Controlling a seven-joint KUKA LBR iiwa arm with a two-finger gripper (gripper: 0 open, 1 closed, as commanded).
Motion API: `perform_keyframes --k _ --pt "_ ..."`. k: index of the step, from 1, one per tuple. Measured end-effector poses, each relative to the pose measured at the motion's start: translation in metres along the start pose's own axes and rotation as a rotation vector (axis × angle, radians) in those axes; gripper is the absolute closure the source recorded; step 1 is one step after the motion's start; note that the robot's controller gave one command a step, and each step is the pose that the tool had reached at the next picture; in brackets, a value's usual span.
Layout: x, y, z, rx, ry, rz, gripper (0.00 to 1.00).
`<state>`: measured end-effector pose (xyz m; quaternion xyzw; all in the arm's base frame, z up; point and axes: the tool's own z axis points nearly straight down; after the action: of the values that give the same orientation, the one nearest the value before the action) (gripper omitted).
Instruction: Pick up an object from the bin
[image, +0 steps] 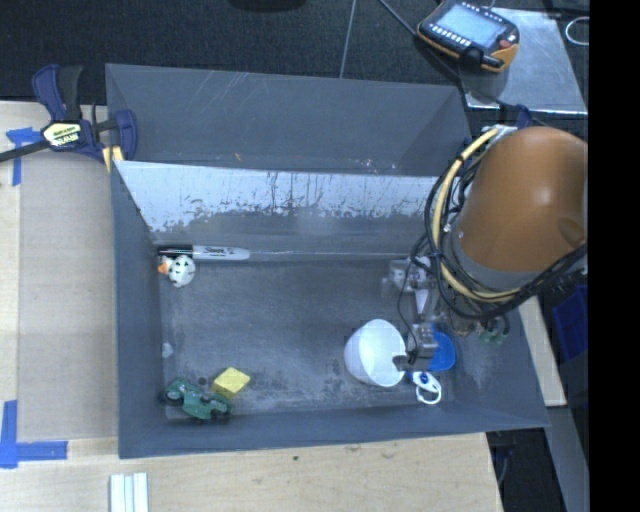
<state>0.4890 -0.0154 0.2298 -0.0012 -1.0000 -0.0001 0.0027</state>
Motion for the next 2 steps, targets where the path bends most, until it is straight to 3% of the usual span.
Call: perform_keyframes --k 1,2 --pt "-0.007 0.033 0.164 0.000 0.004 -0.028 0.00" --pt "-0.050 -0.047 0.154 0.003 -0.004 -0.043 0.00"
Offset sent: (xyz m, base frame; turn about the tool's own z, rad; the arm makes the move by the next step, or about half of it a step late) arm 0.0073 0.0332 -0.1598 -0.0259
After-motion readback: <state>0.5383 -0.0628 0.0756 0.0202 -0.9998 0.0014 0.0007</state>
